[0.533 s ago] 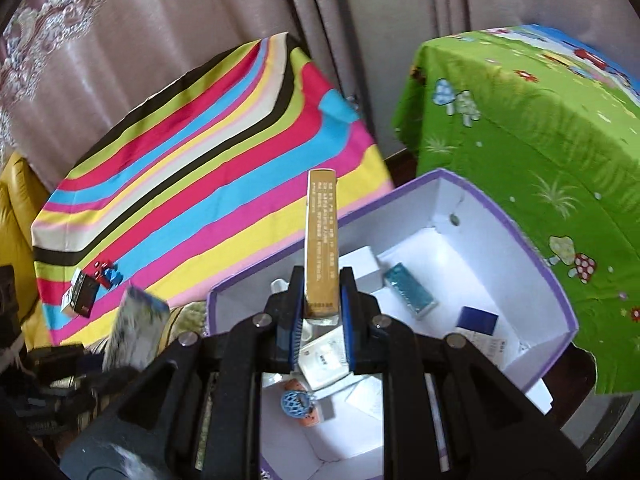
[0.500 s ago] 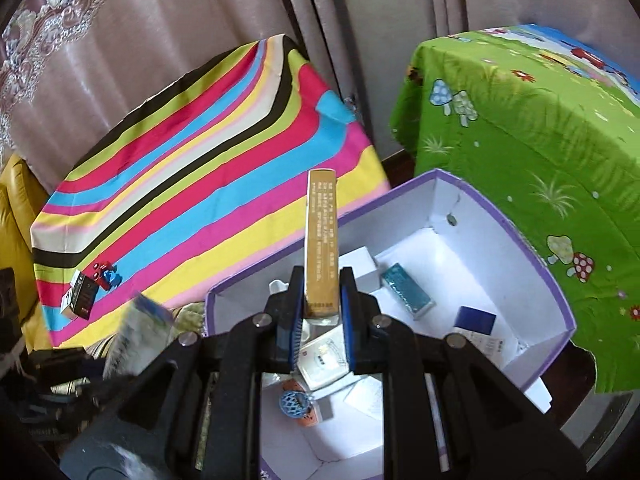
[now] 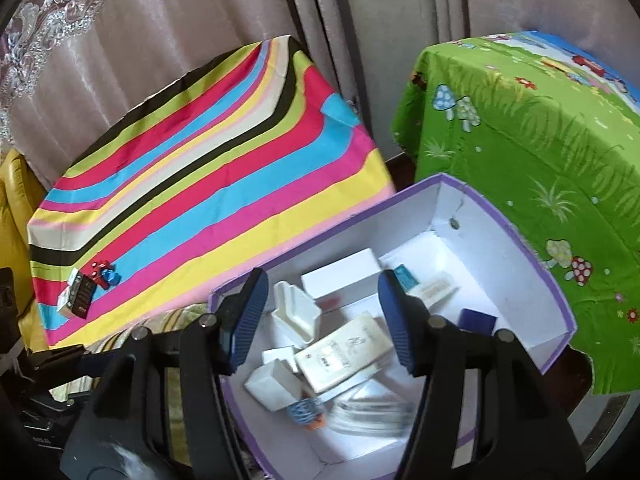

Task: Organize rigid objects
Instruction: 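Carry both held boxes into the cardboard box and open both grippers, then move both grippers back over the striped table, then grasp the red-printed white medicine box with the left gripper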

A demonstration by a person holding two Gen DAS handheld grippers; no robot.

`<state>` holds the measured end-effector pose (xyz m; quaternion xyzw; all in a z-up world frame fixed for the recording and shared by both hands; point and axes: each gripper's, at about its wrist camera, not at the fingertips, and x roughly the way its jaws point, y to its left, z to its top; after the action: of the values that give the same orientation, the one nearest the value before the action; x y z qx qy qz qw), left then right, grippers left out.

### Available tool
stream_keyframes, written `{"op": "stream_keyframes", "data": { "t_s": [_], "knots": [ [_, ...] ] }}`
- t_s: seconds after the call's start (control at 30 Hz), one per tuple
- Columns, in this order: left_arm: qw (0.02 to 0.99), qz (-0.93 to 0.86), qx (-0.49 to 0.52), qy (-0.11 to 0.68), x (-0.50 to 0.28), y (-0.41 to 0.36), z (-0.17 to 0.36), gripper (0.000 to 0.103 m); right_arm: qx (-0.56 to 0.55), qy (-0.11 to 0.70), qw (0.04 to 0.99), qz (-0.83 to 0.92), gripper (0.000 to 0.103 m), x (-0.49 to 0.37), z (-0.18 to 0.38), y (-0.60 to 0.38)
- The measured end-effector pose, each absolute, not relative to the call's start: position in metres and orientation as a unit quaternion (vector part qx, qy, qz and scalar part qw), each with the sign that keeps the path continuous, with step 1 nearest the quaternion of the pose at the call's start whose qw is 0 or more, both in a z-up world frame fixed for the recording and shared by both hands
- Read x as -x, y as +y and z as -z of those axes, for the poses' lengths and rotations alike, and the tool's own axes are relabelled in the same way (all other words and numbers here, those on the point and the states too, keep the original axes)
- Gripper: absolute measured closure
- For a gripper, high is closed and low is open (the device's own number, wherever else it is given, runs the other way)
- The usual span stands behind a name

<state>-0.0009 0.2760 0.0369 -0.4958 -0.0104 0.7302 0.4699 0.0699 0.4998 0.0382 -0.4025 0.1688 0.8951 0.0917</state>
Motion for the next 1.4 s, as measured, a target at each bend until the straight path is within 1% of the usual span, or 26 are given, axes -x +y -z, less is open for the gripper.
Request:
{"op": "stream_keyframes", "data": {
  "t_s": [0.23, 0.37, 0.57, 0.8, 0.97, 1.1, 1.23, 1.33, 1.4],
  "knots": [
    [0.451, -0.749, 0.485, -0.024, 0.013, 0.259, -0.043, 0.052, 0.407, 0.163, 0.076, -0.896, 0.041, -0.066, -0.040, 0.485],
    [0.421, -0.772, 0.476, -0.030, 0.028, 0.241, -0.047, 0.052, 0.409, 0.155, 0.064, -0.897, 0.041, -0.061, -0.042, 0.472],
    [0.353, -0.812, 0.463, -0.031, 0.056, 0.197, -0.050, 0.052, 0.415, 0.139, 0.038, -0.898, 0.041, -0.049, -0.044, 0.450],
    [0.266, -0.853, 0.450, -0.009, 0.087, 0.137, -0.048, 0.052, 0.417, 0.119, 0.015, -0.901, 0.040, -0.034, -0.051, 0.424],
    [0.175, -0.881, 0.439, 0.000, 0.113, 0.084, -0.048, 0.052, 0.413, 0.100, -0.011, -0.905, 0.037, -0.018, -0.060, 0.396],
    [0.103, -0.890, 0.443, -0.027, 0.134, 0.033, -0.041, 0.041, 0.409, 0.079, -0.037, -0.908, 0.034, -0.003, -0.067, 0.368],
    [0.051, -0.892, 0.445, -0.065, 0.147, -0.006, -0.024, 0.027, 0.405, 0.062, -0.058, -0.910, 0.029, 0.011, -0.072, 0.342],
    [0.023, -0.885, 0.455, -0.094, 0.153, -0.027, -0.009, 0.021, 0.404, 0.051, -0.075, -0.910, 0.026, 0.024, -0.075, 0.320],
    [0.019, -0.879, 0.466, -0.103, 0.157, -0.035, -0.001, 0.020, 0.405, 0.041, -0.087, -0.909, 0.024, 0.032, -0.076, 0.302]
  ]
}}
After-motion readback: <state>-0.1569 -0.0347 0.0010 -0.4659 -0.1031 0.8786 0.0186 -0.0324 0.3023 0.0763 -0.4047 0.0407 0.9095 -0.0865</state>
